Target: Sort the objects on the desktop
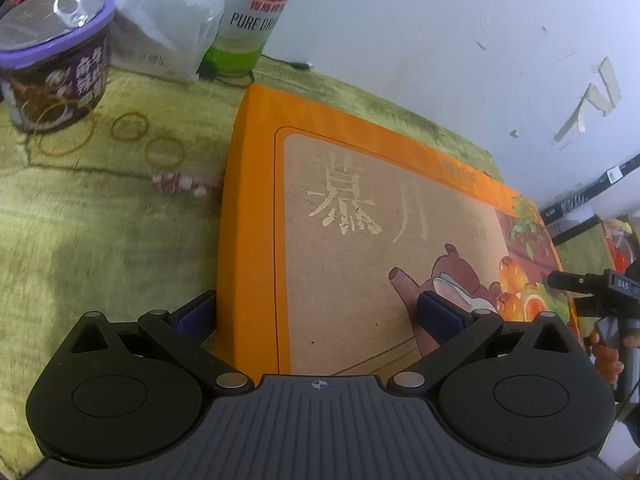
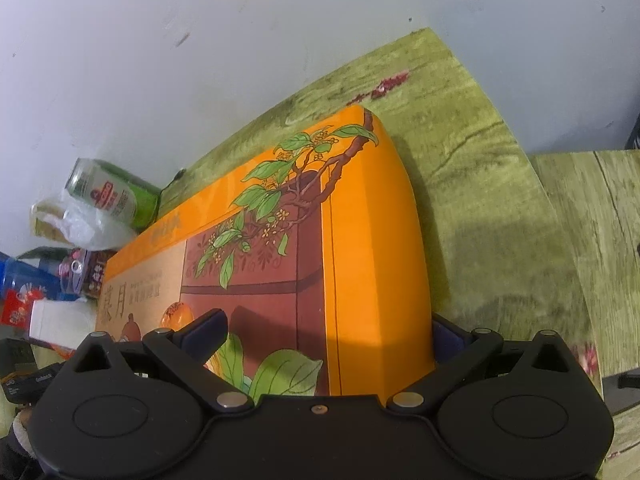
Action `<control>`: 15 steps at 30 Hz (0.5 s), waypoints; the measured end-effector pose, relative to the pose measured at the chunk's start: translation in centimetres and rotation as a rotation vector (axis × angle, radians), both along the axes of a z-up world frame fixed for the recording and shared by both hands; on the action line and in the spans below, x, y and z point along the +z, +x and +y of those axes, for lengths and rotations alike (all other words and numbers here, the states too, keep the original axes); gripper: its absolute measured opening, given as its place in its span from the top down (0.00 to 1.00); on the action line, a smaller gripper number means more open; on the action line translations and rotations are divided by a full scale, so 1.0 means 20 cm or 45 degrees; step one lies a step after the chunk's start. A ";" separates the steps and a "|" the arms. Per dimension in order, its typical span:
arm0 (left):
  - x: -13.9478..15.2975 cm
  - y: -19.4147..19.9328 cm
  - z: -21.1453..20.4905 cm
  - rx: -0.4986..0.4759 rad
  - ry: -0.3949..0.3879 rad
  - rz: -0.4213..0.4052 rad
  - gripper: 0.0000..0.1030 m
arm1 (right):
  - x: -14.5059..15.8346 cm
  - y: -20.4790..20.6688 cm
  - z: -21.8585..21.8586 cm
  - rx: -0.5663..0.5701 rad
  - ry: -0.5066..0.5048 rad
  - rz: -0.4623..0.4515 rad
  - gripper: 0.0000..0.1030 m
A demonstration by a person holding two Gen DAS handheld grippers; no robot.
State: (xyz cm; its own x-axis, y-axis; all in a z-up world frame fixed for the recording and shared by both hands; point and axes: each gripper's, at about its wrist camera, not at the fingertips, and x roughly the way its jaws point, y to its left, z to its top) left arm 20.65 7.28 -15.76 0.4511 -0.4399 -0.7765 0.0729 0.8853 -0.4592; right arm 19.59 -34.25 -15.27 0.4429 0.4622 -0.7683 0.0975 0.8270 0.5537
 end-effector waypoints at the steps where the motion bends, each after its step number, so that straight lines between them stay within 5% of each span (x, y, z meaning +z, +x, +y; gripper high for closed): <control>1: 0.00 0.02 0.00 0.001 0.000 -0.004 0.00 | 0.00 0.02 0.00 0.000 -0.001 -0.001 0.00; 15: -0.03 0.07 0.01 0.133 0.010 -0.048 0.02 | -0.06 0.13 -0.01 -0.036 -0.032 -0.016 0.03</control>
State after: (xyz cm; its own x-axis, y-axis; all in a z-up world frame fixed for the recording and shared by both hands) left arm 22.02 7.46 -16.31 0.5230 -0.3829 -0.7614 -0.0027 0.8926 -0.4508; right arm 22.12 -34.40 -16.53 0.4649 0.4299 -0.7740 0.1142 0.8378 0.5339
